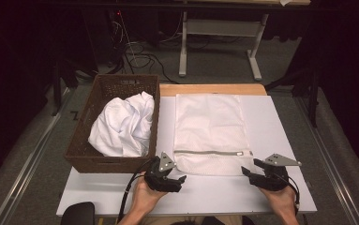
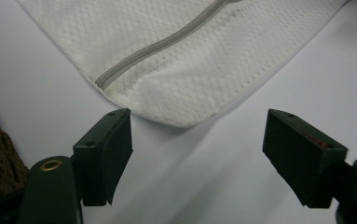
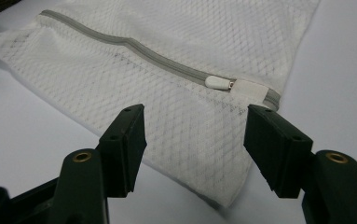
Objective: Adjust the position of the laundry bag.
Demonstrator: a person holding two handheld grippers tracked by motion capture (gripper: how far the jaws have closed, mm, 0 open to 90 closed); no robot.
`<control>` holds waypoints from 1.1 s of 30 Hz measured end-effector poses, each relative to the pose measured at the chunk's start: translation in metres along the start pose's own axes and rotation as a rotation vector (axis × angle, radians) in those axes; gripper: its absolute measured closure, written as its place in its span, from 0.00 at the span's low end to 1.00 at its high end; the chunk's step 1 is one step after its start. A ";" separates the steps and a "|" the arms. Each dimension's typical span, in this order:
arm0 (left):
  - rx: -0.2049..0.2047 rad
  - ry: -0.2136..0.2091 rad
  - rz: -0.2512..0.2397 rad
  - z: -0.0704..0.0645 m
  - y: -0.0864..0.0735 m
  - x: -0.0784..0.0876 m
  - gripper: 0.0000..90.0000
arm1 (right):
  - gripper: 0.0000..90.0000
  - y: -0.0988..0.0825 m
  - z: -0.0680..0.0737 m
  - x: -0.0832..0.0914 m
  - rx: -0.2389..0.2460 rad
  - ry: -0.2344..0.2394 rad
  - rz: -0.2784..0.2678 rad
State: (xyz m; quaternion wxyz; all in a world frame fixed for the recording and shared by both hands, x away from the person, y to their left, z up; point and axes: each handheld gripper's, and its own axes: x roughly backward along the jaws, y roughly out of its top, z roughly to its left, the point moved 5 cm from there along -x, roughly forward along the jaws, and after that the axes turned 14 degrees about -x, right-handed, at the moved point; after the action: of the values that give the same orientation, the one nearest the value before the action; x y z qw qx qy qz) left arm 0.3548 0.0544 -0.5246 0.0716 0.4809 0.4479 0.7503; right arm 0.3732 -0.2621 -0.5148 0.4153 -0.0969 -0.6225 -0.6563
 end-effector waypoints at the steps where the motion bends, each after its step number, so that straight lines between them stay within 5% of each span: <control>1: 0.002 0.001 0.003 0.000 0.000 0.000 0.26 | 0.44 0.000 -0.001 0.000 0.000 0.000 -0.003; 15: 0.005 -0.004 0.027 -0.006 0.006 -0.001 0.27 | 0.45 0.003 -0.007 0.004 -0.032 -0.034 0.003; 19: -0.013 0.009 0.033 -0.010 0.012 -0.003 0.29 | 0.51 0.007 -0.012 0.009 -0.036 -0.083 -0.043; 33: 0.005 0.036 0.149 -0.003 0.022 -0.036 0.30 | 0.54 0.011 -0.022 -0.006 -0.064 -0.117 0.020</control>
State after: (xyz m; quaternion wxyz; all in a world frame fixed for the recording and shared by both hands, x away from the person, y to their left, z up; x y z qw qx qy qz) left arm 0.3786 0.0199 -0.5321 0.0065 0.4996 0.4139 0.7609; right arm 0.3930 -0.2777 -0.5156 0.3814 -0.1547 -0.6233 -0.6649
